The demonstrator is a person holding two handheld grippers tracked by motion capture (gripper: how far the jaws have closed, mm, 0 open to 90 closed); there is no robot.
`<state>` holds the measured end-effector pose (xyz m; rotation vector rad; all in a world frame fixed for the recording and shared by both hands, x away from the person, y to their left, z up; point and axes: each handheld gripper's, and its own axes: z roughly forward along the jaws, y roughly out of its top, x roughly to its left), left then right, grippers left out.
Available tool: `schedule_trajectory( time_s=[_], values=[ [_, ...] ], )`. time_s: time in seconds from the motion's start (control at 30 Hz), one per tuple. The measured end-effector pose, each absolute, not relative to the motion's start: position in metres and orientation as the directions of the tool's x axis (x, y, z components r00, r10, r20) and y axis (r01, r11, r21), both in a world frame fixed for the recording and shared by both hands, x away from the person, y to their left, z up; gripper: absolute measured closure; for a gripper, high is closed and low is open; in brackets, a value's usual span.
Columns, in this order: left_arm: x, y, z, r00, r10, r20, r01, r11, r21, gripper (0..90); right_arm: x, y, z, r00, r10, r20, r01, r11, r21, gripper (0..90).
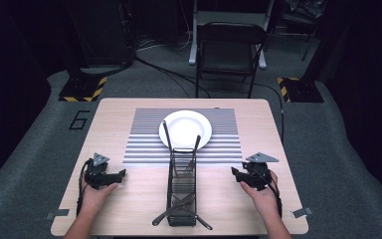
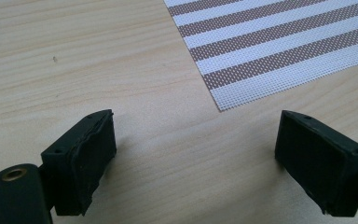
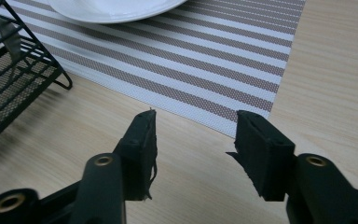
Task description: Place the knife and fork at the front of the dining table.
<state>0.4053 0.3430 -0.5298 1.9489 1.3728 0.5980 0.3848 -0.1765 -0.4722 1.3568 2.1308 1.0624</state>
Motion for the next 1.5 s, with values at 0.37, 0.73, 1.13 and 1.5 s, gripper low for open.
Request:
schedule_trajectory(
  time_s=[0.37, 0.73, 1.13, 1.5],
  values=[
    [0.405, 0.343, -0.529, 0.345, 0.938, -0.014, 0.639, -0.224, 0.736, 12.3, 0.383, -0.166, -0.458, -0.48, 0.871, 0.107, 0.606, 0.24, 0.758, 56.1],
    [0.405, 0.343, -0.53, 0.344, 0.939, -0.008, 0.63, -0.224, 0.743, 12.3, 0.387, -0.149, -0.441, -0.535, 0.837, 0.117, 0.575, 0.259, 0.776, 59.9],
    [0.405, 0.343, -0.53, 0.344, 0.939, -0.009, 0.629, -0.223, 0.744, 12.4, 0.39, -0.133, -0.427, -0.574, 0.809, 0.126, 0.558, 0.274, 0.783, 60.4],
    [0.405, 0.343, -0.53, 0.345, 0.938, -0.008, 0.629, -0.225, 0.744, 12.4, 0.394, -0.12, -0.407, -0.609, 0.784, 0.125, 0.533, 0.287, 0.796, 61.4]
  ],
)
